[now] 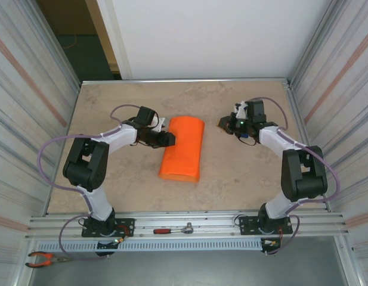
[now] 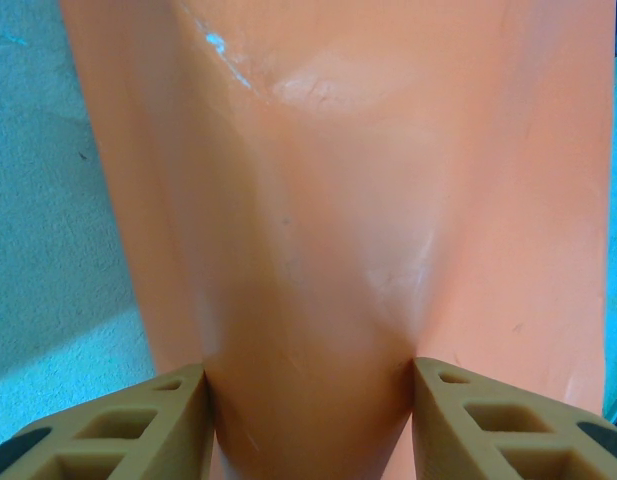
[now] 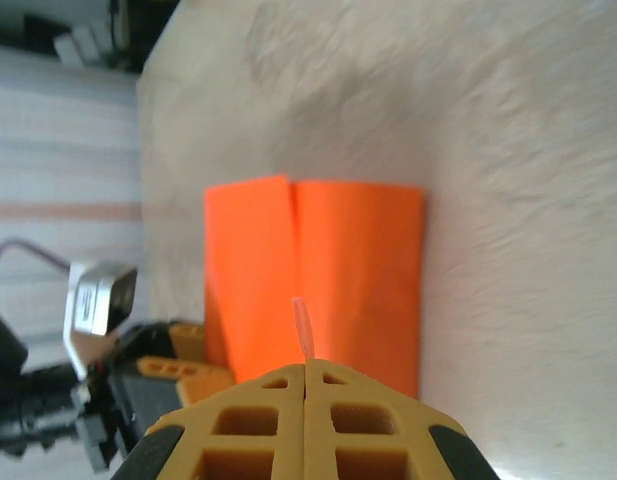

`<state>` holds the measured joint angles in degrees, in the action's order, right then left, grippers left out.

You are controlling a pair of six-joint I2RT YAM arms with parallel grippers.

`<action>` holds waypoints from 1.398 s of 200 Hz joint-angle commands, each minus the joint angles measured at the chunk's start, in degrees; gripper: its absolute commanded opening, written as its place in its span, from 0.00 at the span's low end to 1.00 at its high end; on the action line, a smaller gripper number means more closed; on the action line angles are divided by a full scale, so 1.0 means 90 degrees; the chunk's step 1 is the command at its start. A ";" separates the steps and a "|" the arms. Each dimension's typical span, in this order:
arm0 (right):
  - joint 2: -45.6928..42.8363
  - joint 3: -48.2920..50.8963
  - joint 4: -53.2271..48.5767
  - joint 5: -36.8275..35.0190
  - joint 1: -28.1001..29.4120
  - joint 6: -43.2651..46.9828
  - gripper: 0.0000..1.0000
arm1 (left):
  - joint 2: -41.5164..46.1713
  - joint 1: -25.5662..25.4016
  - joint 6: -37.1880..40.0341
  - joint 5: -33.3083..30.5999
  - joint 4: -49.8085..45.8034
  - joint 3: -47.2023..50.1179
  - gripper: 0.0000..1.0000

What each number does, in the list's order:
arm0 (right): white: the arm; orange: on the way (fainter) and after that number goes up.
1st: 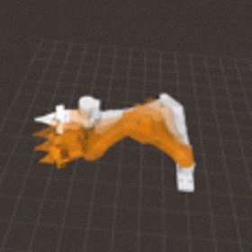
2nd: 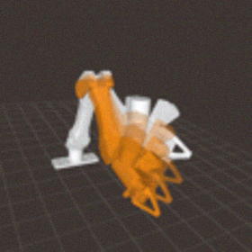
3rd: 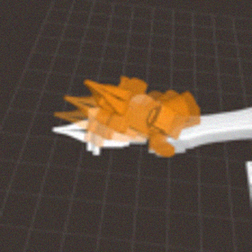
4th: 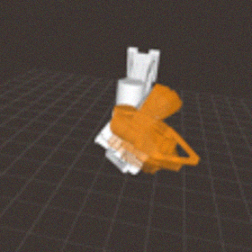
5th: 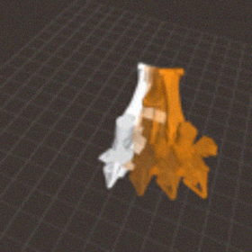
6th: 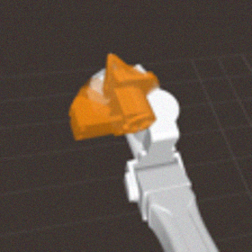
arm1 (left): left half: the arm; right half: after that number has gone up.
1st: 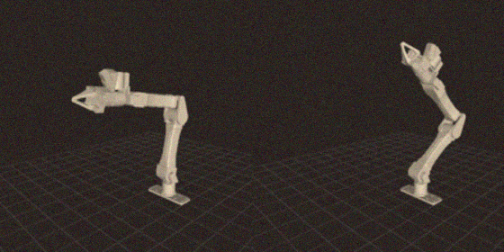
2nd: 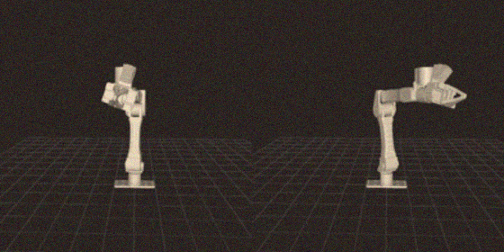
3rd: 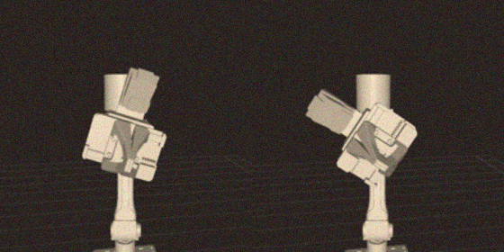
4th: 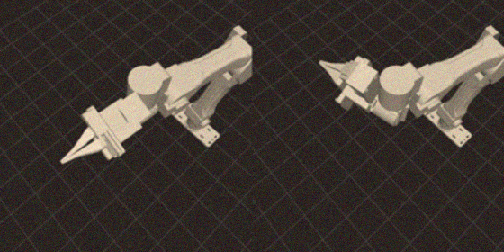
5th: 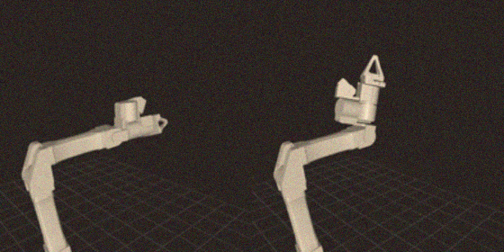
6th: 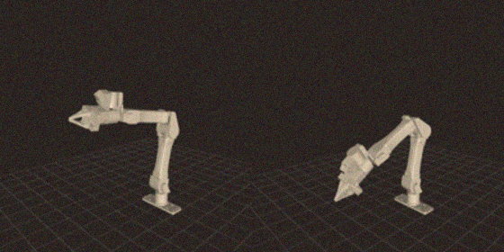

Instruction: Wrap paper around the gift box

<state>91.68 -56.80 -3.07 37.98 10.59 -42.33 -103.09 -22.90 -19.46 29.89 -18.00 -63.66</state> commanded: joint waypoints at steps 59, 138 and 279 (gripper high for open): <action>0.0595 -0.1004 -0.1520 -0.0025 0.1153 0.1133 0.00 | -0.0528 -0.0190 0.0227 -0.0866 -0.1013 0.0370 0.49; 0.1252 -0.1043 -0.1438 -0.0243 0.1399 0.1229 0.00 | -0.0519 -0.0195 0.0220 -0.0869 -0.1006 0.0381 0.49; 0.1253 -0.1516 -0.2481 -0.1671 0.1886 0.1754 0.25 | -0.0518 -0.0209 0.0178 -0.0929 -0.1035 0.0409 0.49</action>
<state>103.09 -69.76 -21.37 28.08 26.79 -28.36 -103.07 -22.90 -19.46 29.87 -18.02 -63.64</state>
